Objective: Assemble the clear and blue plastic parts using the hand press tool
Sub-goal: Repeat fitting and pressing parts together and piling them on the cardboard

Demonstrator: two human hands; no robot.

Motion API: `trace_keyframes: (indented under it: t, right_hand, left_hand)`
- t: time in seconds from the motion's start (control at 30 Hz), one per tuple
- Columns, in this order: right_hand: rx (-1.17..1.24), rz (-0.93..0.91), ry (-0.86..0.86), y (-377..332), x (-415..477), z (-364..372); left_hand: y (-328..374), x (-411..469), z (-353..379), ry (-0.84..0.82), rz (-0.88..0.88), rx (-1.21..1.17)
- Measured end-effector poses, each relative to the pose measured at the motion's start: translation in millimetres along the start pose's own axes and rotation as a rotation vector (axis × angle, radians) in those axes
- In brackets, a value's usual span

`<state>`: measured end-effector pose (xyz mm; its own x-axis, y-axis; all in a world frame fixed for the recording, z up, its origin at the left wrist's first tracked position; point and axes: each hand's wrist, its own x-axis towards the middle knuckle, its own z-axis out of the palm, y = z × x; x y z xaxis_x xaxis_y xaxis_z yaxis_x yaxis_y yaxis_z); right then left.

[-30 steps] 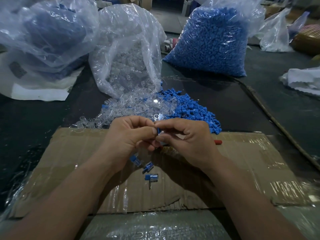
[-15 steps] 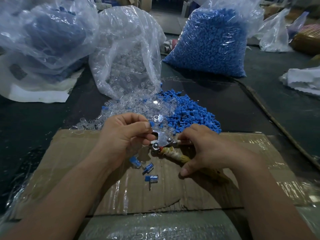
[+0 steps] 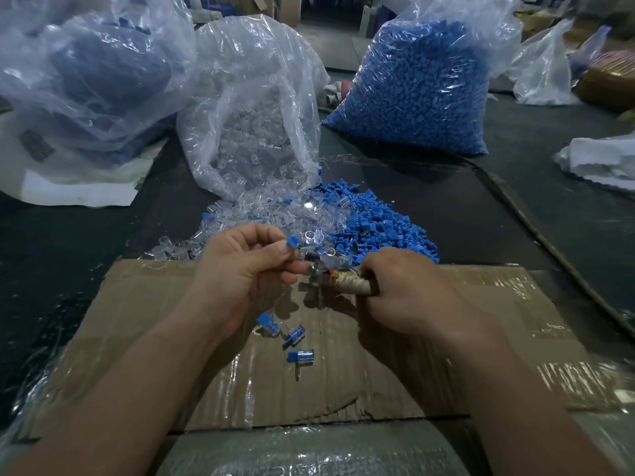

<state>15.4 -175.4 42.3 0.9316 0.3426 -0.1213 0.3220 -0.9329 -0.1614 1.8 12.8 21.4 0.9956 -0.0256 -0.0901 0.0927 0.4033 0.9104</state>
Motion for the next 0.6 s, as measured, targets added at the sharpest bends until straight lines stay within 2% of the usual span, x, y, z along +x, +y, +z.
trace_keyframes:
  t: [0.23,0.6]
  right_hand:
    - [0.183,-0.003,0.272,5,-1,-6]
    - [0.228,-0.081,0.146,-11,-4,3]
  left_hand:
    - [-1,0,-2,0.005,0.066,0.013]
    - [0,-5,7,0.046,0.142,0.108]
